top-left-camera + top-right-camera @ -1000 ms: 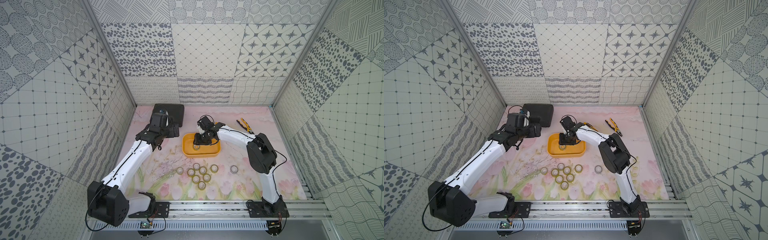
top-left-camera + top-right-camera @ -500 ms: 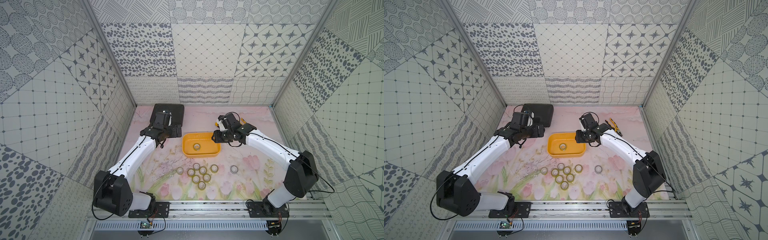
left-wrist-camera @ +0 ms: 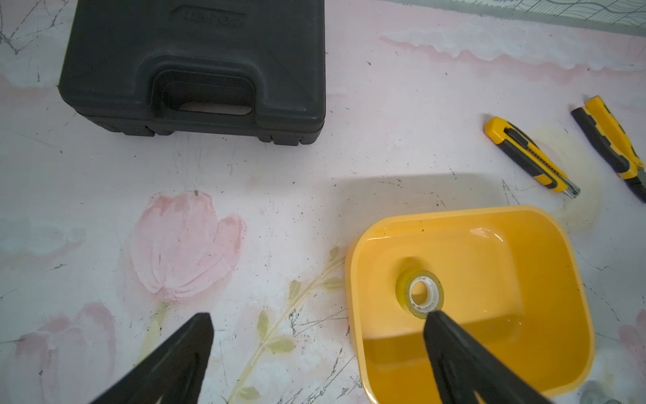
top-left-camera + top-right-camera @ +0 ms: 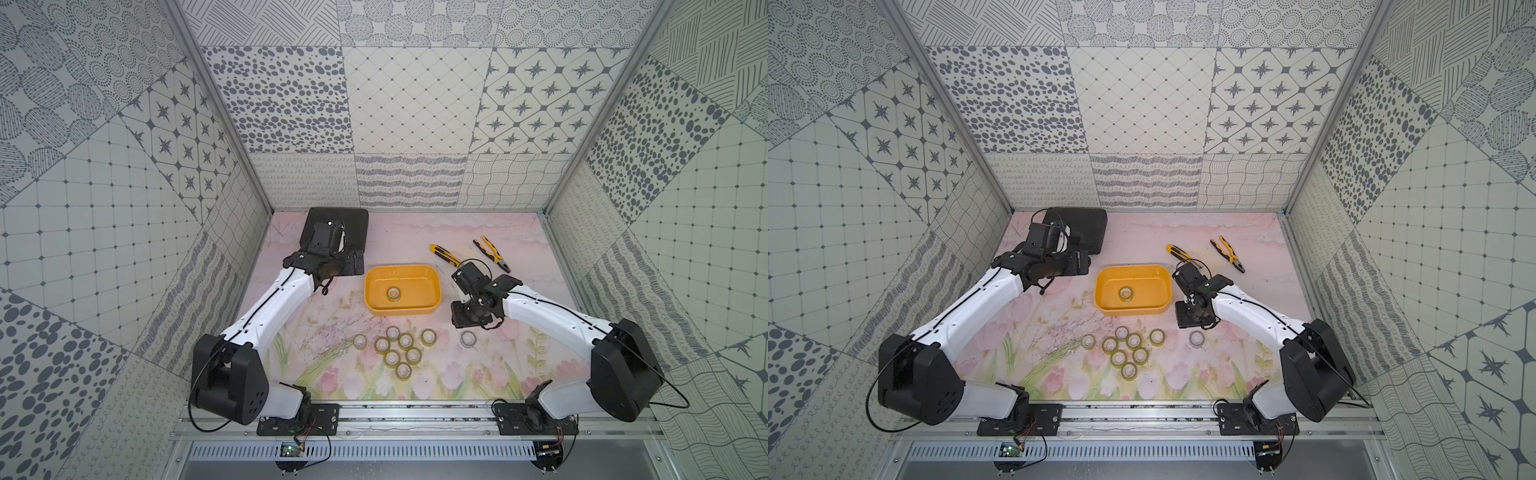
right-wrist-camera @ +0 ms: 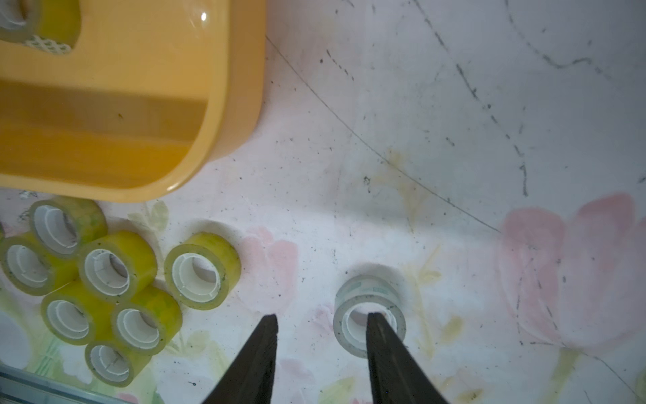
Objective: Put the transparent tape into the storage box
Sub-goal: Pick up the tape at the center of the board.
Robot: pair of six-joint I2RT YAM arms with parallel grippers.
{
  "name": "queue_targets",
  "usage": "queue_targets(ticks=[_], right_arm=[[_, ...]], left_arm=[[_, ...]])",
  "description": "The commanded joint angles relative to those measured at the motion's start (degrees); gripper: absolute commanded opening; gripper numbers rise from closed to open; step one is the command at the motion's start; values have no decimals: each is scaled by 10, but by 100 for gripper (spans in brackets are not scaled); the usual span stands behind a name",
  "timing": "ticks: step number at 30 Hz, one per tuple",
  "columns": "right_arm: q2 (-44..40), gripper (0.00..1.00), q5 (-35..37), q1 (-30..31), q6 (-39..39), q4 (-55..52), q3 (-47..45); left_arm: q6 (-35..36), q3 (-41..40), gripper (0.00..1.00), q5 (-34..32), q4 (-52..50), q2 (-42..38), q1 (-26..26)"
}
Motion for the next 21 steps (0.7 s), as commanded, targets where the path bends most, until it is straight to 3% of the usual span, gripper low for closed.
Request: queue_targets(ticks=[1,21], right_arm=[[-3,46,-9,8,19,-1,-17],[28,44,-15,34,59,19,-65]], left_arm=[[11,9,99,-18,-13,0,1],[23,3,99,-35,-10,-15,1]])
